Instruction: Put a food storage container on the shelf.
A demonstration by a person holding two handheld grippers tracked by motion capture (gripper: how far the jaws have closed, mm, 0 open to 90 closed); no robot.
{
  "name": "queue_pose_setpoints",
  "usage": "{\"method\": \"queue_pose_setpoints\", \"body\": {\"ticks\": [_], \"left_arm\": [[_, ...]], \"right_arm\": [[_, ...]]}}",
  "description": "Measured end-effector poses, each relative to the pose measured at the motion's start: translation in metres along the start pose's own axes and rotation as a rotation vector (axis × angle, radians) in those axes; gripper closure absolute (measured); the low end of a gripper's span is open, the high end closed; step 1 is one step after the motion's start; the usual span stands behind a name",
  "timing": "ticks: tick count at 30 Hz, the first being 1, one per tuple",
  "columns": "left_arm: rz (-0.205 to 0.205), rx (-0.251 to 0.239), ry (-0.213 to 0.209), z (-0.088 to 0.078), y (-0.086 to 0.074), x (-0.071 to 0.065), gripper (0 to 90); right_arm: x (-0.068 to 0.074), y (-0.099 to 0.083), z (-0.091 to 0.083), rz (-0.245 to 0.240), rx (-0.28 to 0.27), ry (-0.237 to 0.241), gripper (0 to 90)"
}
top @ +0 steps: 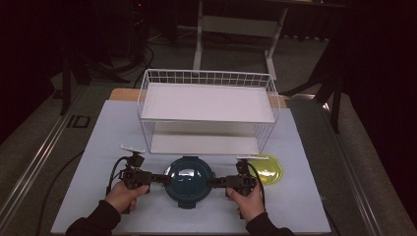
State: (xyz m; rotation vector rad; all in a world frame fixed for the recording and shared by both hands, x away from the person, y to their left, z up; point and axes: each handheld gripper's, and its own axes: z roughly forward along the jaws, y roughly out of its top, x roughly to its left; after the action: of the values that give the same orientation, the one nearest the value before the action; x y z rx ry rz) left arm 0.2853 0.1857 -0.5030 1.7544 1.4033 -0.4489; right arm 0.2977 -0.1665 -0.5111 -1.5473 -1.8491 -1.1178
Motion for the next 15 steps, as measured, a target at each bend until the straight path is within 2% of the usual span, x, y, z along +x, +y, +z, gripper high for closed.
{"method": "queue_pose_setpoints", "body": {"ticks": [5, 15], "left_arm": [[-0.031, -0.002, -0.005, -0.002, -0.003, 0.001, 57.8], [-0.036, -0.02, 0.01, -0.007, -0.012, -0.004, 60.7]], "right_arm": [[0.005, -0.002, -0.001, -0.032, -0.001, -0.004, 50.3], [0.015, -0.006, -0.003, -0.096, 0.003, -0.009, 52.5]]}}
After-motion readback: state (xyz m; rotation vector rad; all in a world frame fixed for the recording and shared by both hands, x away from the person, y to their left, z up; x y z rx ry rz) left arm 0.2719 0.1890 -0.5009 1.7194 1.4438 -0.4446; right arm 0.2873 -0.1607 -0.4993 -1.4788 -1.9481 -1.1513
